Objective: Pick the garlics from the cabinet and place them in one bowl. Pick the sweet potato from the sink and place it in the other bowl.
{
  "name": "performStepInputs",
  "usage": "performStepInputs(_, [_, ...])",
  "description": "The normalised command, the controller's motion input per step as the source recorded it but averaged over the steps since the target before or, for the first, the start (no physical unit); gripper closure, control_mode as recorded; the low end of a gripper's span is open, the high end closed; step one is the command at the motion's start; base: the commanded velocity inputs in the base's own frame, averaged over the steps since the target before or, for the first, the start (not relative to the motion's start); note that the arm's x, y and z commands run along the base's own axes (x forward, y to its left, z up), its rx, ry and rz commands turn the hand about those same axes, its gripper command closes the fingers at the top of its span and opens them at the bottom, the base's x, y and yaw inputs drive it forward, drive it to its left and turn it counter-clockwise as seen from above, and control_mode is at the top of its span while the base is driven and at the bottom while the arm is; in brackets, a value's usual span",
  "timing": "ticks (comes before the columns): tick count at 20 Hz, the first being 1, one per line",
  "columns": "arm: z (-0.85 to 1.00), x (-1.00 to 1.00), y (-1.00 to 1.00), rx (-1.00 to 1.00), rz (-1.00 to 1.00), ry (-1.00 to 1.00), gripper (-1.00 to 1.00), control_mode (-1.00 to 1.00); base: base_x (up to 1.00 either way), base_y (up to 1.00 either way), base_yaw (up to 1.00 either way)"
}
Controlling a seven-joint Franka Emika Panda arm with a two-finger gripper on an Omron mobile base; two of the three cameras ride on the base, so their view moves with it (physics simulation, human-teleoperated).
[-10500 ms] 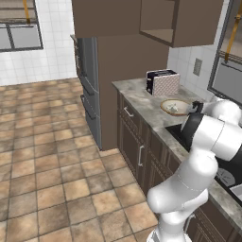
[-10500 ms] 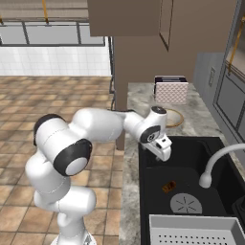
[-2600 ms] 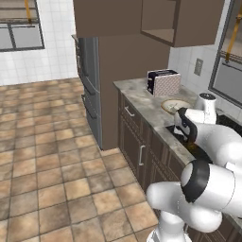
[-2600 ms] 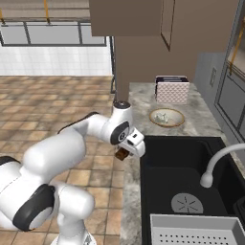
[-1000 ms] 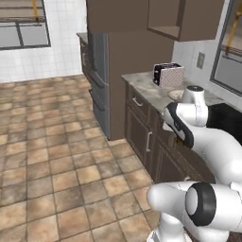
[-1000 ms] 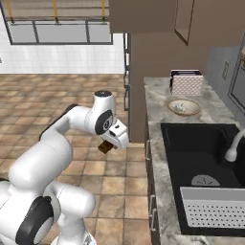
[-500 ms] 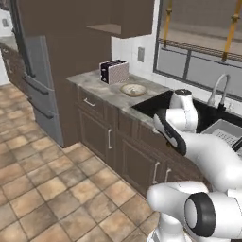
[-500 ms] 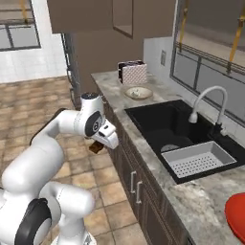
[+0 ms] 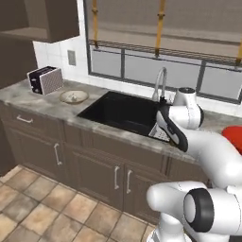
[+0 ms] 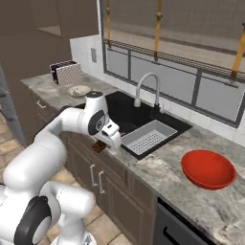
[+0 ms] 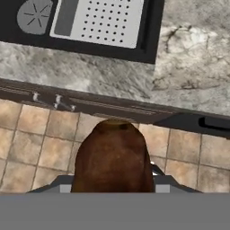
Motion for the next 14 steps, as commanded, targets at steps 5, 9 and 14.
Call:
performStepInputs(5, [0.0,0.0,0.0,0.0,0.0,0.0,1.0,1.0,0.0,-0.04,-0.51])
performStepInputs(9, [0.0,0.0,0.0,0.0,0.0,0.0,1.0,1.0,0.09,-0.23,-0.5])
performStepInputs(14, [0.0,0.0,0.0,0.0,0.0,0.0,1.0,1.0,0.43,-0.31,-0.42])
